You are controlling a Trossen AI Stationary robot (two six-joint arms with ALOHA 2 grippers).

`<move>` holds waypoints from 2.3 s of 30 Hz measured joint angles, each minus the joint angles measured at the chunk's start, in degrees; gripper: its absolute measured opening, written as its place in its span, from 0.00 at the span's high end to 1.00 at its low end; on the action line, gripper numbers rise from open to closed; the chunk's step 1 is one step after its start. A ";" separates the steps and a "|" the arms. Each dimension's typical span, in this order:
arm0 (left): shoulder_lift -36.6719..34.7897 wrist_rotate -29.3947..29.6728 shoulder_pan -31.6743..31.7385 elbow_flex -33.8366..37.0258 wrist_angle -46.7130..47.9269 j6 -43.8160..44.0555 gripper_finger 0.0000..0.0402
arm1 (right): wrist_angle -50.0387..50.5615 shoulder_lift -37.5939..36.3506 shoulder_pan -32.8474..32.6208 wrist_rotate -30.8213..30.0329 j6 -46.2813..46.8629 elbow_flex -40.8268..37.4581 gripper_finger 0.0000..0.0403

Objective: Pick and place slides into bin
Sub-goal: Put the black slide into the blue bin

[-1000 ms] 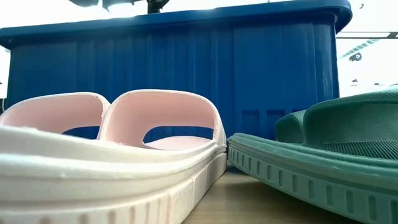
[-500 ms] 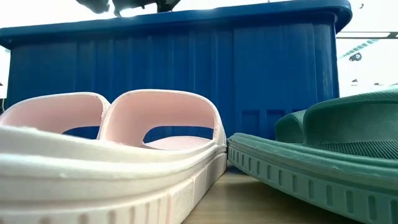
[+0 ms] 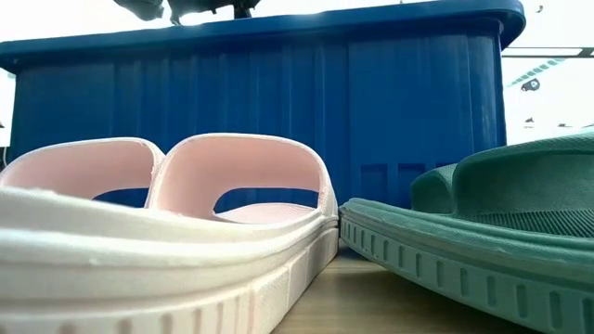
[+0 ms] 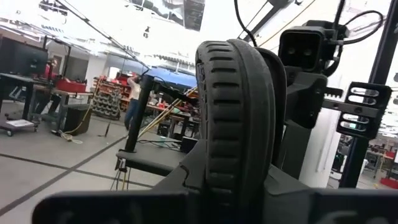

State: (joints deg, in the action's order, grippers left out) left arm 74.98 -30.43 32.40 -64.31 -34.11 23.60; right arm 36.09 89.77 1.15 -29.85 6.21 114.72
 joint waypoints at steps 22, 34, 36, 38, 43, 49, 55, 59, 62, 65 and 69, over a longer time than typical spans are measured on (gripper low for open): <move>-3.95 0.72 4.43 0.22 0.50 -0.02 0.94 | 3.91 -3.80 0.00 -0.47 -3.32 1.33 0.70; -12.16 0.52 9.30 1.01 8.54 -0.61 0.94 | 25.15 -16.77 -0.12 -6.42 9.61 1.99 0.70; -13.36 0.49 9.96 1.01 9.76 -0.59 0.94 | 27.45 -18.61 -0.13 -6.40 13.17 1.20 0.70; -14.30 0.60 10.49 1.01 10.96 -0.29 0.94 | 28.24 -20.11 -0.11 -6.42 15.23 0.09 0.71; -14.74 0.56 11.04 0.70 15.15 6.26 0.94 | 28.03 -21.48 -0.11 -6.20 6.97 -1.31 0.73; -12.00 -4.89 11.17 0.74 17.90 19.31 0.94 | 21.27 -19.63 -0.11 -4.83 -12.06 -1.25 0.76; -8.17 -17.41 11.10 0.72 18.07 36.33 0.94 | 20.19 -15.19 -0.15 0.06 -37.45 -0.42 0.73; -5.75 -24.62 11.13 0.71 18.64 43.36 0.94 | 19.75 -11.94 -0.11 1.18 -51.04 0.55 0.67; -4.73 -28.58 11.13 0.37 18.42 46.34 0.94 | 16.60 -9.69 -0.13 4.55 -55.99 1.65 0.62; -4.12 -29.51 11.10 0.35 18.11 47.48 0.94 | 14.77 -7.45 -0.15 7.93 -60.39 3.60 0.57; -3.21 -29.20 11.13 0.50 18.56 48.30 0.94 | 14.93 -3.91 -0.45 10.66 -65.88 7.39 0.56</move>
State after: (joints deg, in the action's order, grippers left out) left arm 71.77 -59.63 43.53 -63.81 -15.54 71.90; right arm 51.02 85.86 0.70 -19.19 -59.66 122.11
